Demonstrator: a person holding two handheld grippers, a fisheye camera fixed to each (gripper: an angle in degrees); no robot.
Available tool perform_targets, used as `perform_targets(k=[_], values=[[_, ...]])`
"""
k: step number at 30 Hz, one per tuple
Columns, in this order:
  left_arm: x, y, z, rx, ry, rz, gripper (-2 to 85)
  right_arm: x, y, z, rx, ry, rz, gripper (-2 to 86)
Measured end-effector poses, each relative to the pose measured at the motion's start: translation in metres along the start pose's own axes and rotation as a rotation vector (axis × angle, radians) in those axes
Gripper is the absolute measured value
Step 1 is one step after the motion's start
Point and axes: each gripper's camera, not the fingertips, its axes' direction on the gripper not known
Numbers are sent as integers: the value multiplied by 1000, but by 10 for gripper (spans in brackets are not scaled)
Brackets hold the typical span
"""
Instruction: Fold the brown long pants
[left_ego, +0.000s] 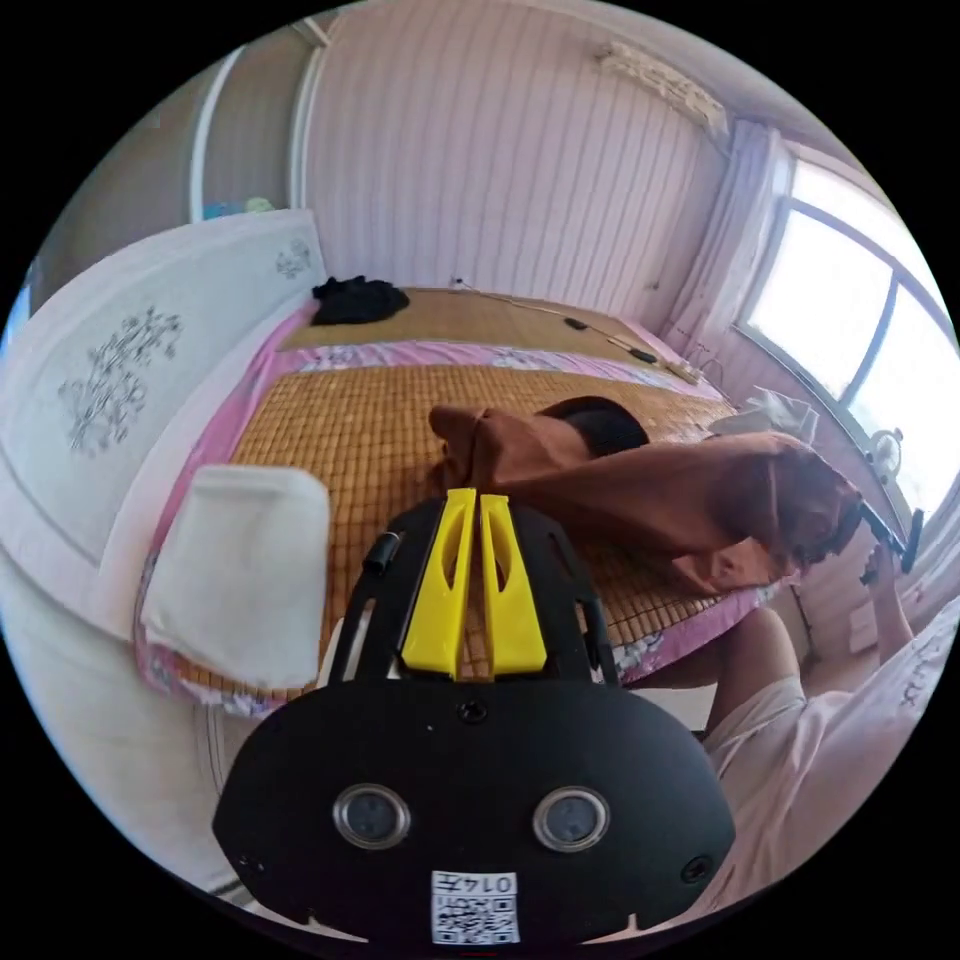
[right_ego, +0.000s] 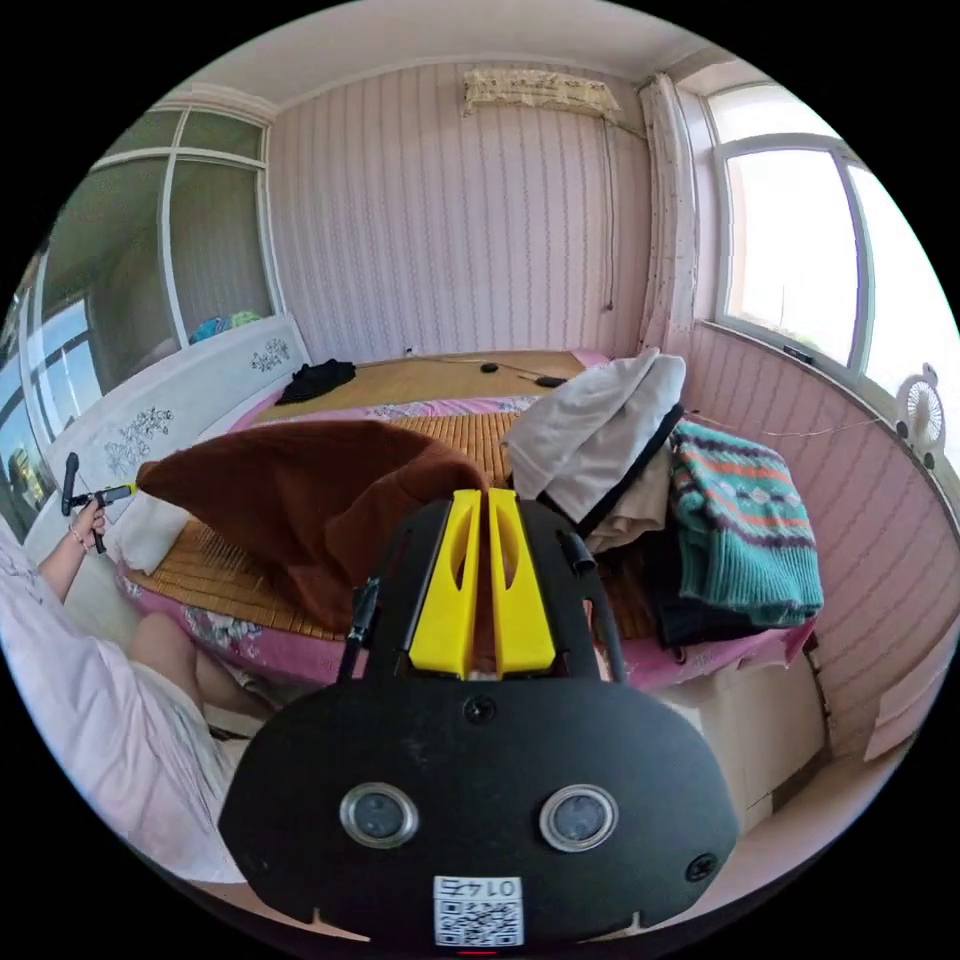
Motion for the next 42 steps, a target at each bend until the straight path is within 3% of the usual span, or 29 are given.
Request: perform_targets(k=[3, 6, 13, 18, 25, 29, 31, 33, 38, 42], values=[[-45, 80, 12, -200, -37, -183, -9, -10, 46, 51, -324, -109, 12, -3], [-65, 127, 15, -297, 17, -337, -9, -17, 64, 73, -472, -110, 22, -1], [-44, 62, 13, -245, 62, -221, 34, -1, 12, 58, -419, -134, -31, 74], [-18, -39, 86, -298, 86, -103, 108, 60, -29, 59, -133, -28, 309, 137], [5, -124, 189, -367, -22, -68, 137, 99, -69, 144, -318, 232, 416, 167], [9, -134, 239, -426, -65, -77, 167, 118, -66, 185, -482, 85, 516, 121], [11, -127, 253, -490, -136, -60, 162, 114, -71, 188, -515, 110, 479, 70], [9, -125, 248, -443, -68, -84, 126, 103, -88, 181, -518, 144, 371, 27], [10, -124, 221, -435, -90, 34, 62, 69, -142, 141, -347, 131, 125, 13], [-28, -113, 154, -264, -142, -90, 63, 54, -180, 141, -363, 79, 6, 15]])
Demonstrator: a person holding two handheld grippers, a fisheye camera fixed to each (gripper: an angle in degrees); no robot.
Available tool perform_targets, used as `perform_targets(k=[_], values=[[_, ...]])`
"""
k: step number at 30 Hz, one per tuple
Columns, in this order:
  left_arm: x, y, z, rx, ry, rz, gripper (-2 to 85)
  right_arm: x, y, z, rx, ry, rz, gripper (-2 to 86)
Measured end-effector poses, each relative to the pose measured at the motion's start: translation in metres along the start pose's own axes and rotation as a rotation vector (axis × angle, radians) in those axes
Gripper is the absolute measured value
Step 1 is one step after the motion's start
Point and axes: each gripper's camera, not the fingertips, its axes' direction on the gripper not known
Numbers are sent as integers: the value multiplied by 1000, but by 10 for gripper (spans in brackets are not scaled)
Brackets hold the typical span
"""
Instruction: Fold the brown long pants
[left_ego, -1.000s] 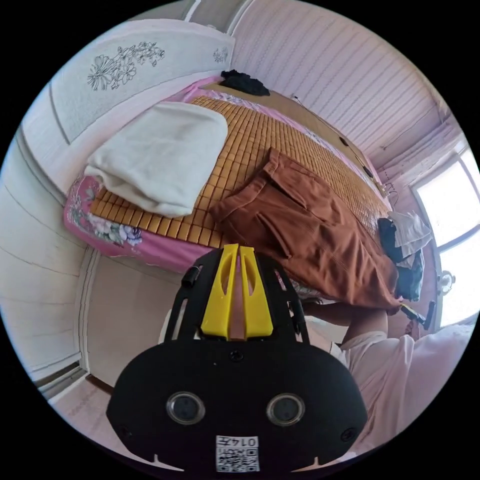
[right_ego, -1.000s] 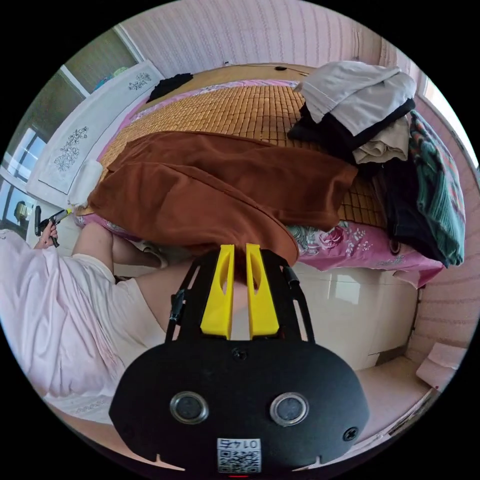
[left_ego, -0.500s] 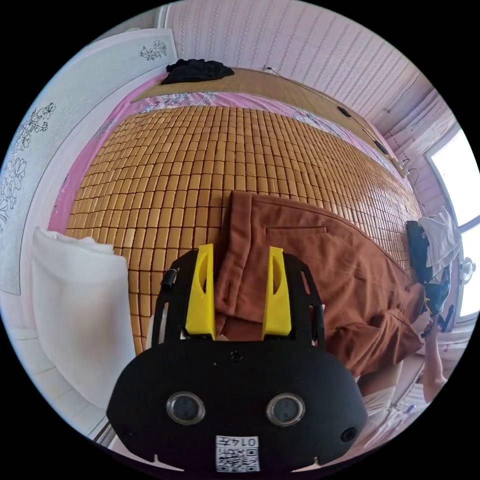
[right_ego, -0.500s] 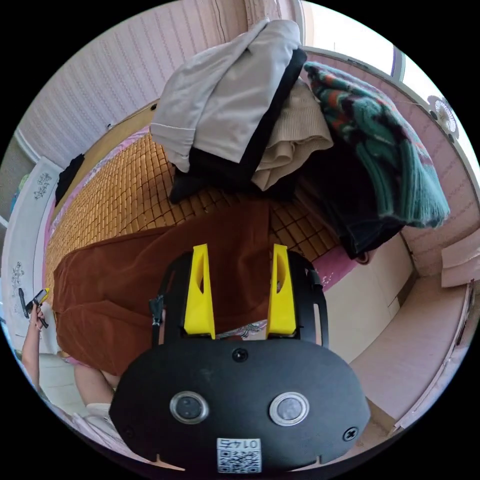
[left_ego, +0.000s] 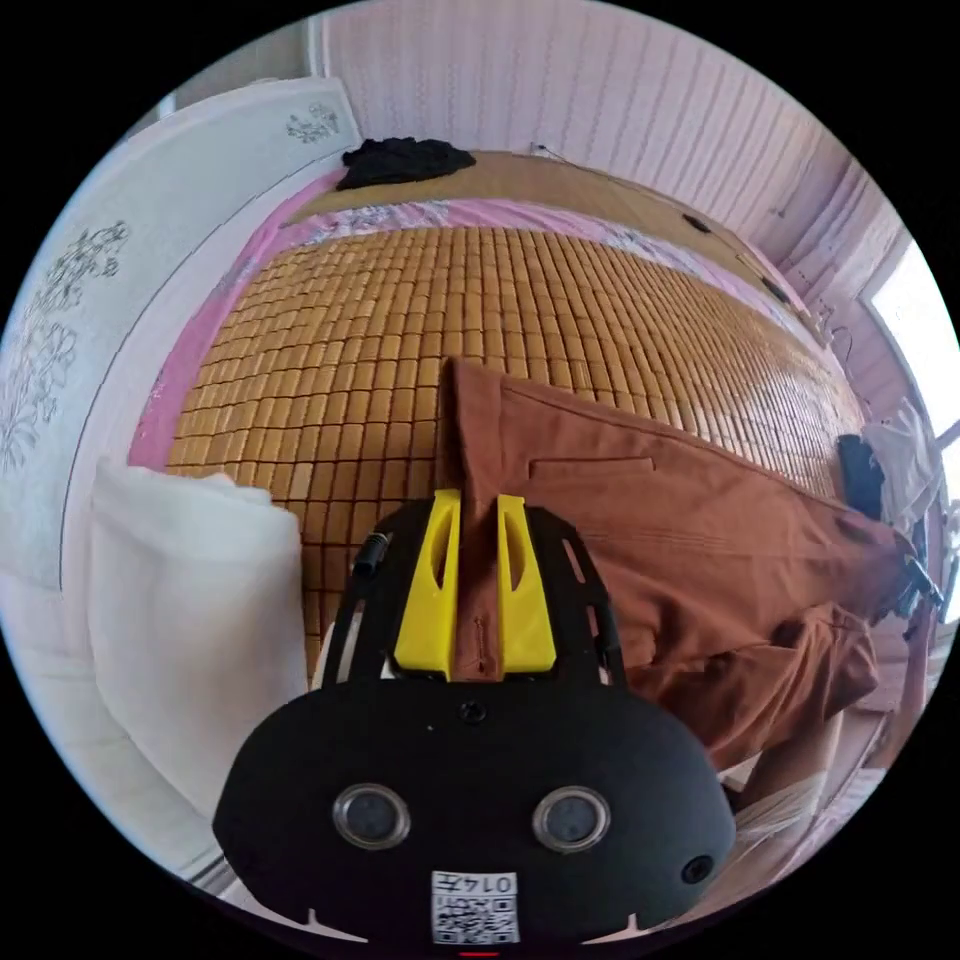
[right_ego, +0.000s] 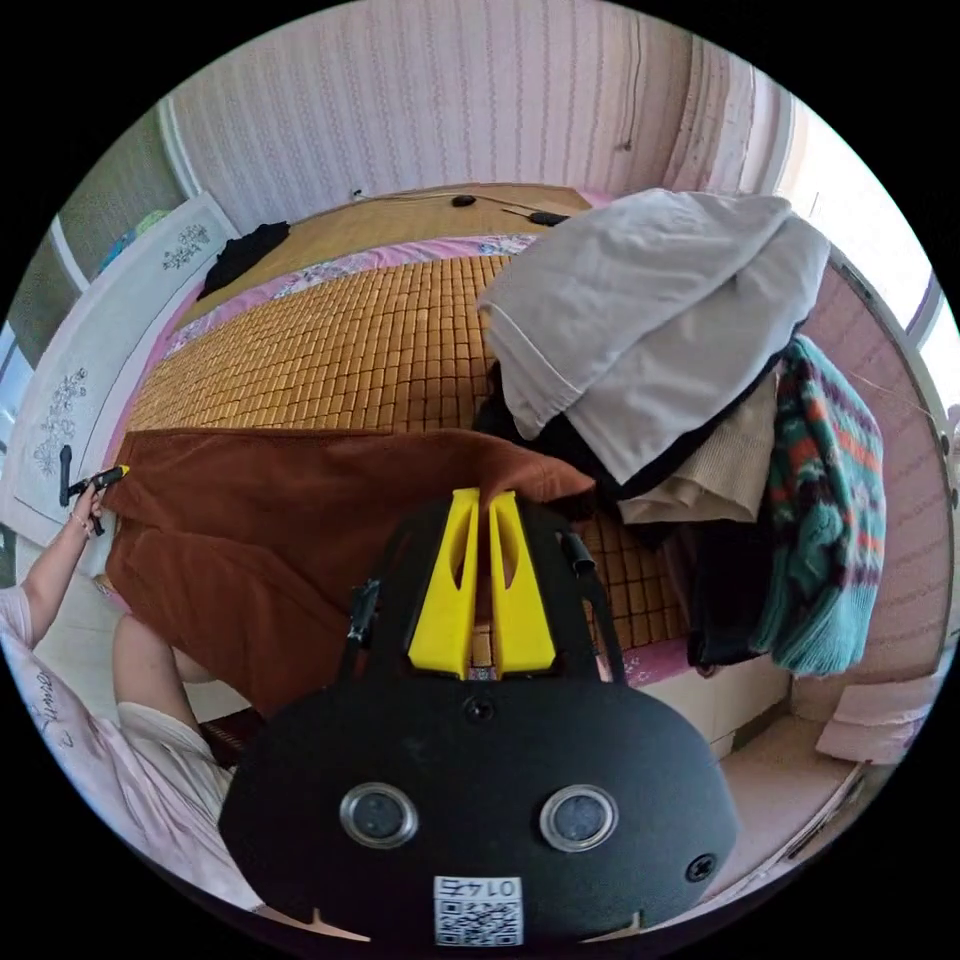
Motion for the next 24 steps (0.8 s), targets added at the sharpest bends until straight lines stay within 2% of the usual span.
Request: perform_targets(k=[3, 5, 9, 12, 17, 21, 24], values=[[-12, 11, -1, -15, -123, -37, 73, -14, -16, 9, 34, 117, -23, 50], [-23, 15, 5, -83, -99, -80, 83, -16, -17, 14, 43, 138, -1, 96], [-42, 23, -22, -23, -76, -85, 81, 9, 5, 38, -42, 75, 95, 166], [-43, 28, -49, 40, -28, -14, 78, 44, 23, 58, -85, 27, 252, 159], [-23, 43, -70, 31, 120, 125, 78, 87, 31, 84, -148, -49, 401, 115], [-41, 79, -84, 30, 330, 25, 79, 103, 56, 37, -1, -98, 371, 106], [-80, 119, -96, 27, 375, -130, 84, 105, 99, -5, 31, -118, 314, 108]])
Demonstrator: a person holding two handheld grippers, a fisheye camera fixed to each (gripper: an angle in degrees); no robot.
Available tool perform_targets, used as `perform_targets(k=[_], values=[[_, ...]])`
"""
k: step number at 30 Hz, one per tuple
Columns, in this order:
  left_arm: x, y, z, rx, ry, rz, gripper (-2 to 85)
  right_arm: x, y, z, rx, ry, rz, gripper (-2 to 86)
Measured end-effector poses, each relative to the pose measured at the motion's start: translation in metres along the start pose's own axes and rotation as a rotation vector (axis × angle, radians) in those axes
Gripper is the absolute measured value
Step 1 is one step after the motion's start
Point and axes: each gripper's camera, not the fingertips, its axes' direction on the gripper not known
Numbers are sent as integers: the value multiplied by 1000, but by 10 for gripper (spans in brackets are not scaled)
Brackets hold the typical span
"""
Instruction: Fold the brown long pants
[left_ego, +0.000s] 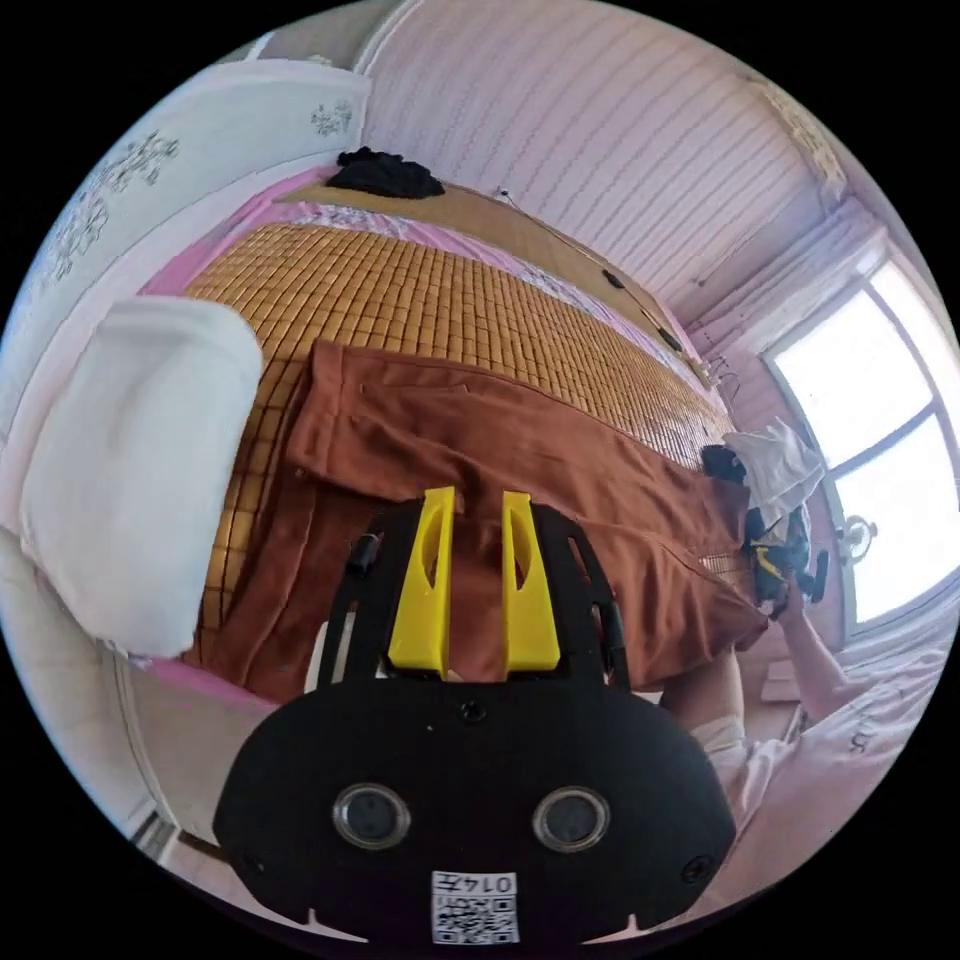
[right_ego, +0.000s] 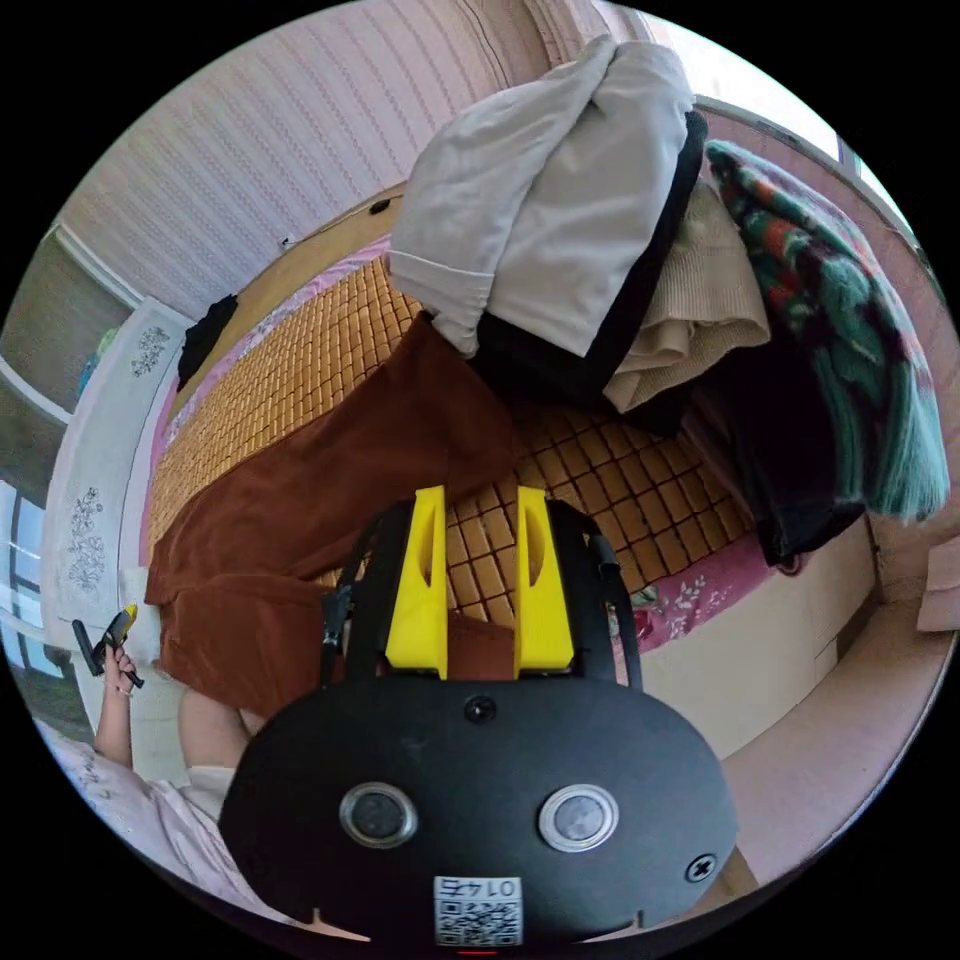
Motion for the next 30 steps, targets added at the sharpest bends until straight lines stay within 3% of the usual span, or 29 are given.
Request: perform_targets(k=[4, 11, 16, 24, 30], values=[[-49, 40, -34, 27, 6, -172, 99, 18, 57, -35, -5, 6, -19, 119], [-121, 83, -72, 34, -40, -339, 115, 76, 111, -26, -88, -148, 150, 176], [-168, 108, -79, 102, 63, -513, 135, 109, 129, -9, -106, -327, 298, 187], [-200, 90, -47, 55, 129, -590, 167, 102, 119, -8, -149, -389, 187, 52], [-213, 69, -14, -54, 100, -626, 155, 98, 121, -20, -152, -340, 134, 6]])
